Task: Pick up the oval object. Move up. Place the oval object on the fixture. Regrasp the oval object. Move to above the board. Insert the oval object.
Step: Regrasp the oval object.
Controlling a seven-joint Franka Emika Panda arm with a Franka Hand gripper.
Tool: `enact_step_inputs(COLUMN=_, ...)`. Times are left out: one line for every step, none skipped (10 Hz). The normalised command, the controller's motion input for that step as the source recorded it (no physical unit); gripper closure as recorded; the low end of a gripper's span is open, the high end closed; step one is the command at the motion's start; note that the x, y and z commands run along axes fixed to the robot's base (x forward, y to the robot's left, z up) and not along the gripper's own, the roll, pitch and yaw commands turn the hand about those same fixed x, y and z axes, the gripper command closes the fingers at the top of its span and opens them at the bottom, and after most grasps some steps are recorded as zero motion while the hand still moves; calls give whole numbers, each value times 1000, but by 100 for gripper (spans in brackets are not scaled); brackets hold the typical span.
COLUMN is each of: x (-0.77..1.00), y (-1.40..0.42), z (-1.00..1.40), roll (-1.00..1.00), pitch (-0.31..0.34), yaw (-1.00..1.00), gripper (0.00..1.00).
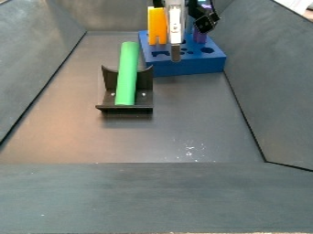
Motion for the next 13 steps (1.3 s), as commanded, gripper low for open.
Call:
enact_step_inputs(x=55, y=-36, z=-5, roll=71, pitch=6, yaw=392, gripper=0)
enact_step_inputs(x=43, y=-39, z=-9, roll=67, pitch=-92, yaw=303, gripper=0)
enact_step_inputs(x=44, y=-40, z=-10, roll=65, pitch=-114, yaw=263, gripper=0)
enact_step_inputs(x=1000, y=-20, z=-6, roll=16, pitch=-170, yaw=227, gripper=0)
enact_step_inputs(x=1000, y=-17, z=-12, roll=20, pitch=-163, yaw=161, gripper=0)
enact_step_inputs(x=1000, y=-15, z=-29, roll=35, pitch=-145, yaw=77, gripper=0)
enact_step_inputs(x=1000, y=-14, z=-30, roll=44, pitch=-139, yaw=43, gripper=0)
enact_step_inputs(x=1000, y=-12, z=-30, roll=60, pitch=-121, yaw=-8, gripper=0)
enact_step_inputs(x=1000, y=-8, z=-39, roll=69, pitch=-98, yaw=-41, gripper=0)
enact_step_inputs(x=1000, y=-10, z=-46, roll=68, pitch=-71, yaw=-63, gripper=0)
enact_step_inputs(x=1000, y=-11, z=-50, roll=62, pitch=-40, yaw=-77, gripper=0)
enact_step_inputs(x=982, y=-5, z=-49, roll=52, pitch=6, yaw=-85, gripper=0)
enact_step_inputs(x=876, y=-4, z=-44, roll=43, pitch=38, yaw=-85, gripper=0)
